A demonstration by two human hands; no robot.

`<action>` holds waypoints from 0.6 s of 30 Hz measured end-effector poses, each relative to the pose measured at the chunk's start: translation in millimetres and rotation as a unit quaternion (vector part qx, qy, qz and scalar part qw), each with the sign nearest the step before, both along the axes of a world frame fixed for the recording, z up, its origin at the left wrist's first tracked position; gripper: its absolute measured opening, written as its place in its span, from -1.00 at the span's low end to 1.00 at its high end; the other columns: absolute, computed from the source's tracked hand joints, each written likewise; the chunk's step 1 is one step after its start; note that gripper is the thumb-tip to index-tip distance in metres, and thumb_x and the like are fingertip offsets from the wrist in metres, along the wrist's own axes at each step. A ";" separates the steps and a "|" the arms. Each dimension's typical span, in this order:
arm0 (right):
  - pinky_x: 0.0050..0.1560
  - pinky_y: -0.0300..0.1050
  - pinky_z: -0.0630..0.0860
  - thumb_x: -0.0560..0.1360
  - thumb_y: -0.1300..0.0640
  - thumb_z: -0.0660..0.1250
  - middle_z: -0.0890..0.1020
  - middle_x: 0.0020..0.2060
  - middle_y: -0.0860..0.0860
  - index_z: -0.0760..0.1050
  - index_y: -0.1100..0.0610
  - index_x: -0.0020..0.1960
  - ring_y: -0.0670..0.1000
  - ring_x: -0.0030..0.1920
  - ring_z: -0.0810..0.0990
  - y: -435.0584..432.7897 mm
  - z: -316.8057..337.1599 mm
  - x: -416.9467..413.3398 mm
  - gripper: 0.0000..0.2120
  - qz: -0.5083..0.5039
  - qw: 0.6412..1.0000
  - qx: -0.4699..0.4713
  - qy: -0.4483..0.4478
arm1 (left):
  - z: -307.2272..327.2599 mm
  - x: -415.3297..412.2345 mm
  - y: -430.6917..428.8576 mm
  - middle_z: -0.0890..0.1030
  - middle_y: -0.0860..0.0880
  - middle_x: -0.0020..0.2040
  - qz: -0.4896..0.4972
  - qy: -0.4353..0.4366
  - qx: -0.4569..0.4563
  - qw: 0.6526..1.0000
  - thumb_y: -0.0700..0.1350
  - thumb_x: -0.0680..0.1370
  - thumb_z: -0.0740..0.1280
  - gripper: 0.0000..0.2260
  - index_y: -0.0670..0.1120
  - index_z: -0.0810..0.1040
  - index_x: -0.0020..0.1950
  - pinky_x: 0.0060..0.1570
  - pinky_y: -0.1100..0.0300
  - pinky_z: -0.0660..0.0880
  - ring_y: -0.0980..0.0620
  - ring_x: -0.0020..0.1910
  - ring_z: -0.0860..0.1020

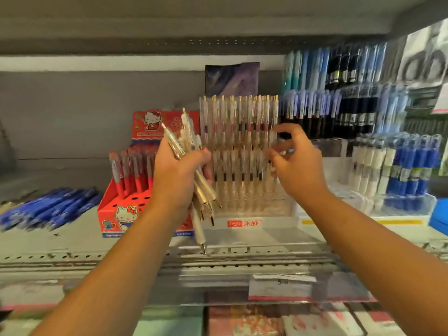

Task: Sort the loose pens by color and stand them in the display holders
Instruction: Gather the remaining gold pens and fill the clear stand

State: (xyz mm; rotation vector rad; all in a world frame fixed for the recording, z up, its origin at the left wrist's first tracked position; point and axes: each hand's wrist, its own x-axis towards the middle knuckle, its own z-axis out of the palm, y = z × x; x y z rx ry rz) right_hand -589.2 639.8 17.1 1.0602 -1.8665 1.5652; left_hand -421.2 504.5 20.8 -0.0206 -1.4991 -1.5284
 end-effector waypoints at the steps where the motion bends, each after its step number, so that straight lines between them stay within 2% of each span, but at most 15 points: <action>1: -0.23 0.08 0.65 0.51 0.18 0.43 0.59 -0.24 -0.18 0.39 -0.19 0.16 -0.11 -0.28 0.63 -0.5 -1.6 -0.9 -0.62 0.001 1.000 0.008 0.000 | -2.8 -0.6 2.5 0.45 -0.12 -0.36 -0.003 0.003 0.023 1.000 -0.28 0.44 0.34 -0.80 -0.09 0.40 -0.01 -0.50 0.16 0.41 -0.06 -0.48 0.43; 3: -0.24 0.06 0.65 0.51 0.18 0.43 0.59 -0.24 -0.17 0.41 -0.13 0.16 -0.13 -0.30 0.61 0.5 -3.9 -3.5 -0.65 -0.003 1.000 0.012 -0.010 | -5.8 -0.4 4.5 0.46 -0.05 -0.38 -0.006 0.011 0.068 0.998 -0.30 0.42 0.33 -0.79 -0.07 0.39 -0.06 -0.51 0.19 0.40 -0.01 -0.49 0.43; 7: -0.18 0.07 0.65 0.53 0.15 0.41 0.60 -0.17 -0.13 0.47 -0.02 0.08 -0.04 -0.18 0.63 3.2 -7.9 -7.9 -0.81 -0.008 0.998 0.052 -0.034 | -6.2 0.1 0.3 0.48 -0.02 -0.44 -0.025 0.003 0.118 0.993 -0.35 0.45 0.29 -0.80 -0.08 0.35 -0.11 -0.54 0.23 0.39 0.03 -0.52 0.44; 10: -0.24 -0.03 0.62 0.53 0.13 0.41 0.60 -0.18 -0.12 0.46 -0.05 0.03 -0.08 -0.21 0.61 3.7 -10.6 -7.4 -0.83 -0.019 0.997 0.073 -0.033 | -7.6 -0.7 0.8 0.48 -0.02 -0.45 -0.040 -0.011 0.134 0.990 -0.37 0.45 0.29 -0.78 -0.08 0.34 -0.12 -0.55 0.24 0.38 0.02 -0.53 0.44; 12: -0.32 -0.12 0.55 0.53 0.11 0.42 0.57 -0.22 -0.19 0.41 -0.12 -0.07 -0.16 -0.24 0.58 3.5 -10.9 -4.7 -0.80 -0.029 0.996 0.078 -0.032 | -8.1 -1.0 1.2 0.49 -0.03 -0.43 -0.053 -0.021 0.137 0.989 -0.36 0.45 0.30 -0.77 -0.08 0.34 -0.10 -0.56 0.24 0.39 0.00 -0.52 0.46; 14: -0.32 -0.12 0.53 0.53 0.09 0.42 0.55 -0.24 -0.22 0.38 -0.15 -0.11 -0.17 -0.24 0.57 3.6 -11.1 -1.7 -0.77 -0.037 0.995 0.085 -0.034 | -8.4 -1.3 1.4 0.52 -0.08 -0.37 -0.062 -0.032 0.142 0.987 -0.36 0.46 0.29 -0.78 -0.09 0.34 -0.07 -0.56 0.23 0.40 -0.01 -0.51 0.47; 18: -0.26 -0.10 0.55 0.54 0.04 0.39 0.54 -0.23 -0.21 0.48 -0.08 0.05 -0.14 -0.23 0.57 7.1 -10.3 4.6 -0.87 -0.061 0.992 0.106 -0.040 | -9.7 -2.1 3.7 0.52 -0.08 -0.39 -0.085 -0.046 0.147 0.984 -0.35 0.48 0.29 -0.79 -0.09 0.35 -0.04 -0.58 0.23 0.42 -0.01 -0.51 0.49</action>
